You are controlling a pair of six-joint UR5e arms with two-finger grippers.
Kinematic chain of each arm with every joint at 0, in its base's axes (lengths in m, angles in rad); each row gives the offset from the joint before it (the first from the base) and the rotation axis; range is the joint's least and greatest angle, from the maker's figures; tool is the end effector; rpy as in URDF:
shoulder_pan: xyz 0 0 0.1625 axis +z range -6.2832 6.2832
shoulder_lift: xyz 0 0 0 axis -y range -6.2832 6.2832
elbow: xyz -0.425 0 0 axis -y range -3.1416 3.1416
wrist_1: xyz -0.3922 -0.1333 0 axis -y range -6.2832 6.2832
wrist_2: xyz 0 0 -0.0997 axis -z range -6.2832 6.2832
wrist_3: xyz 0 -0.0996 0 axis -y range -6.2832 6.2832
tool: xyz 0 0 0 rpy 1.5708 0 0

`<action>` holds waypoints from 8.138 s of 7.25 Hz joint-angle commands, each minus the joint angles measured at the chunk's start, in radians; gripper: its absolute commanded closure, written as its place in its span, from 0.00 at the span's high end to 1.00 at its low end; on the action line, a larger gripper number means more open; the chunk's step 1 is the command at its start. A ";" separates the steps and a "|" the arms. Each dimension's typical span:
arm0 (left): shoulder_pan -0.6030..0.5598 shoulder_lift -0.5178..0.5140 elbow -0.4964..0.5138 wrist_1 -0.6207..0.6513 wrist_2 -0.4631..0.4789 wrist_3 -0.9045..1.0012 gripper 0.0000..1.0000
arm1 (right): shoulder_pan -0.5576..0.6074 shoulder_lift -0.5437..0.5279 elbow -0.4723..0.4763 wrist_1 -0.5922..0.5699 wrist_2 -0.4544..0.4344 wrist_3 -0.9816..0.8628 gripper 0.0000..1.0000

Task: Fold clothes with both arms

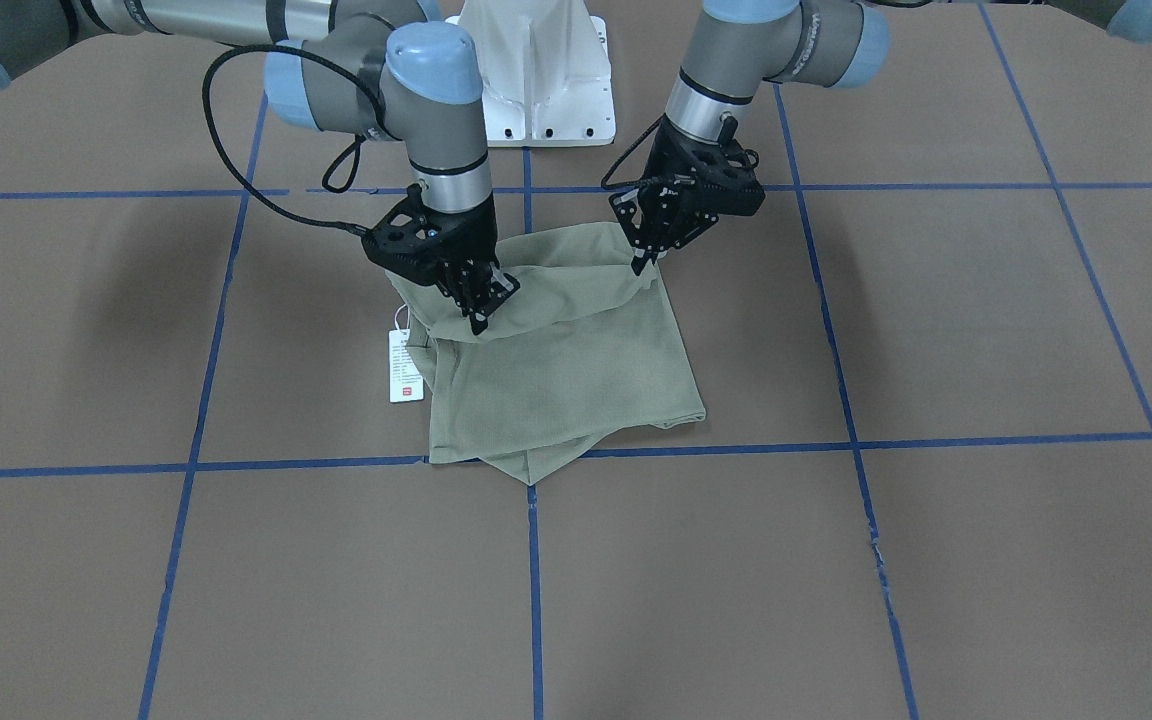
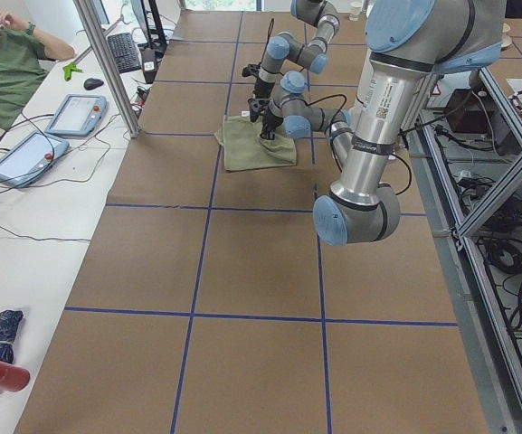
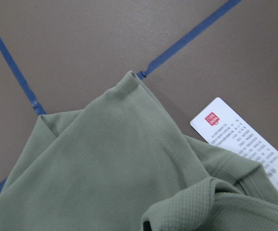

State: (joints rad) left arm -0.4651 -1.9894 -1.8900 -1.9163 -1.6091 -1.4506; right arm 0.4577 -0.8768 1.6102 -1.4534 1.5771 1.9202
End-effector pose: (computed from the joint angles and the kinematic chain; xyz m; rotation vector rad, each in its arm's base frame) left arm 0.4760 -0.3838 0.2455 0.2806 1.0512 -0.2896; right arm -0.5728 -0.4300 0.2174 0.0412 -0.8720 0.7541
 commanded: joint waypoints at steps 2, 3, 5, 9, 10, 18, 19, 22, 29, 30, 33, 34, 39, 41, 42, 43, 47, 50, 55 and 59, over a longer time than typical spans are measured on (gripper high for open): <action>-0.087 -0.052 0.118 -0.021 -0.038 0.103 0.00 | 0.071 0.073 -0.168 0.105 0.056 -0.041 0.00; -0.101 -0.052 0.141 -0.023 -0.043 0.127 0.00 | 0.082 0.075 -0.170 0.105 0.060 -0.065 0.00; -0.106 -0.052 0.147 -0.021 -0.043 0.147 0.00 | 0.114 0.093 -0.171 0.105 0.100 -0.084 0.00; -0.102 -0.062 0.201 -0.052 -0.046 0.148 0.00 | 0.113 0.139 -0.266 0.107 0.100 -0.098 0.00; -0.104 -0.062 0.201 -0.052 -0.046 0.148 0.00 | 0.113 0.137 -0.272 0.107 0.098 -0.142 0.00; -0.257 -0.048 0.200 -0.089 -0.298 0.363 1.00 | 0.012 0.110 -0.065 -0.084 0.145 -0.548 1.00; -0.257 -0.048 0.198 -0.089 -0.298 0.360 1.00 | -0.016 0.095 -0.094 -0.081 0.058 -0.634 1.00; -0.257 -0.046 0.184 -0.089 -0.301 0.355 1.00 | -0.011 0.136 -0.220 -0.070 -0.029 -0.638 1.00; -0.257 -0.046 0.170 -0.087 -0.301 0.352 1.00 | 0.192 0.226 -0.460 0.002 -0.187 -0.664 1.00; -0.256 -0.046 0.170 -0.087 -0.301 0.351 1.00 | 0.232 0.248 -0.458 0.007 -0.172 -0.658 1.00; -0.256 -0.046 0.170 -0.087 -0.305 0.351 1.00 | 0.192 0.311 -0.457 0.007 0.047 -0.463 1.00; -0.256 -0.045 0.172 -0.087 -0.316 0.351 1.00 | 0.150 0.334 -0.458 0.005 0.044 -0.344 1.00; -0.254 -0.048 0.172 -0.089 -0.318 0.351 1.00 | 0.087 0.341 -0.524 0.017 -0.072 -0.228 0.62; -0.254 -0.046 0.172 -0.089 -0.316 0.351 1.00 | 0.087 0.343 -0.541 0.064 -0.077 -0.227 0.00; -0.254 -0.046 0.172 -0.087 -0.318 0.351 1.00 | 0.090 0.346 -0.543 0.062 -0.078 -0.234 0.00; -0.254 -0.046 0.172 -0.087 -0.316 0.351 1.00 | 0.096 0.346 -0.543 0.059 -0.083 -0.239 0.00; -0.253 -0.045 0.173 -0.089 -0.316 0.349 1.00 | 0.110 0.348 -0.598 0.054 -0.158 -0.316 0.00; -0.250 -0.045 0.184 -0.087 -0.315 0.349 1.00 | 0.122 0.358 -0.593 0.056 -0.154 -0.467 1.00; -0.230 -0.127 0.490 -0.428 -0.302 -0.044 0.76 | 0.354 0.360 -0.501 0.008 0.299 -0.699 1.00; -0.218 -0.138 0.511 -0.434 -0.302 -0.047 0.63 | 0.354 0.354 -0.497 0.008 0.297 -0.698 1.00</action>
State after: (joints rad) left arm -0.6879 -2.1256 -1.3818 -2.3476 -1.9114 -1.4964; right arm 0.8108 -0.5224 1.1131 -1.4448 1.8741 1.2229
